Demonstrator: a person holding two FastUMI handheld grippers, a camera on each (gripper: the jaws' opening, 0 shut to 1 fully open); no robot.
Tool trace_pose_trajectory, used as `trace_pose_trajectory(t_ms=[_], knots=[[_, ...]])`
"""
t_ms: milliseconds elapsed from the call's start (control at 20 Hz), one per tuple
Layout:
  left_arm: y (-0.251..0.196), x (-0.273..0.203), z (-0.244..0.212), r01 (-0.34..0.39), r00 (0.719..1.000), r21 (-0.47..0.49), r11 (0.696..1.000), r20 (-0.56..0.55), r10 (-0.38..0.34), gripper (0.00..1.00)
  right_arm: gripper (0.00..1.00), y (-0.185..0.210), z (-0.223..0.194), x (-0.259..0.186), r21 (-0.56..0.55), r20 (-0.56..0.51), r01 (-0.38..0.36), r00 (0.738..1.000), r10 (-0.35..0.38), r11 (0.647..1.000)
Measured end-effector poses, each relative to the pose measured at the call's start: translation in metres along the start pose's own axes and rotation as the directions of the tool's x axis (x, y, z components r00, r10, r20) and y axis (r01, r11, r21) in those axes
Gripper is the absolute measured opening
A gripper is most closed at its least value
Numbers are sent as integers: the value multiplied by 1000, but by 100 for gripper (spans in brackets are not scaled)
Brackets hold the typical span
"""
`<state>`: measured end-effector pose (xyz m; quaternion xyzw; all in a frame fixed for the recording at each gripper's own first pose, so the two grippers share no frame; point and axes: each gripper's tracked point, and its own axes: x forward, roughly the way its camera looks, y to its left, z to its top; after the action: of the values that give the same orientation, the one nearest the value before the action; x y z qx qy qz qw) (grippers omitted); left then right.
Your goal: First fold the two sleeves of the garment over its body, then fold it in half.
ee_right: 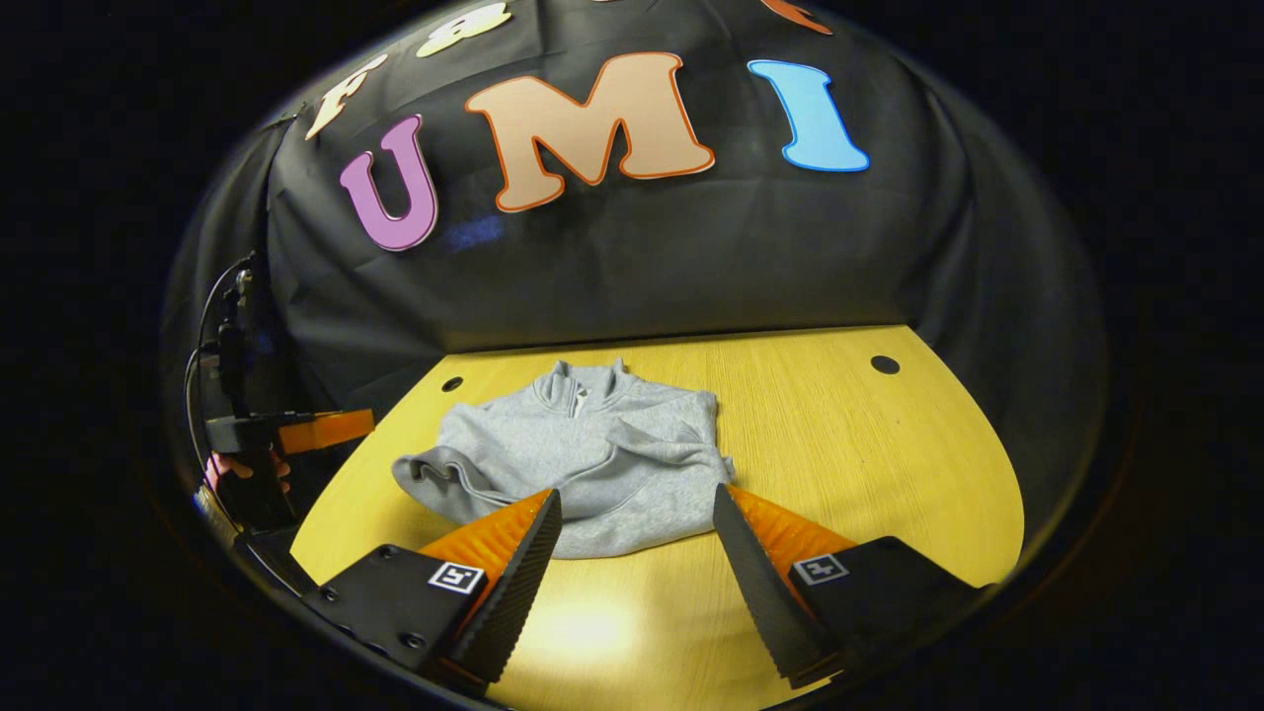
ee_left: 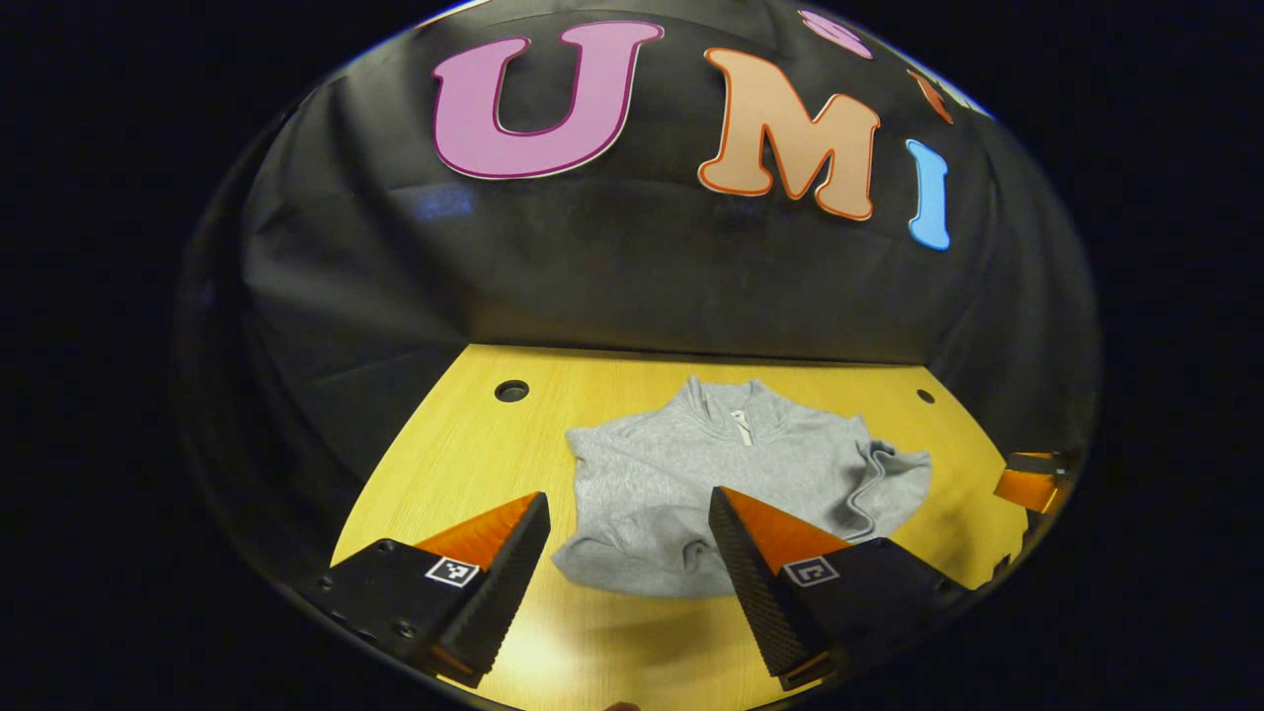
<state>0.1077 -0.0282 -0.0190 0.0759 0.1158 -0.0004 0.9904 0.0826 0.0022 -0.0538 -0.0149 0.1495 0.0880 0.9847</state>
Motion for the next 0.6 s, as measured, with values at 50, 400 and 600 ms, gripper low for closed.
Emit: trace_pose_trajectory(t_ms=[50,400,600], knots=[[-2,-10,-3,6,1000,-9,1000,-3,-6,95,97,3,4,-5,0,14,-4,1000,4,1000],[-31,-63,-37,40,998,-80,996,-43,-44,95,97,21,4,-44,30,87,-17,996,14,999],[-56,-70,-64,64,994,-98,993,-78,-71,95,97,19,-12,-61,56,88,-11,996,6,998]])
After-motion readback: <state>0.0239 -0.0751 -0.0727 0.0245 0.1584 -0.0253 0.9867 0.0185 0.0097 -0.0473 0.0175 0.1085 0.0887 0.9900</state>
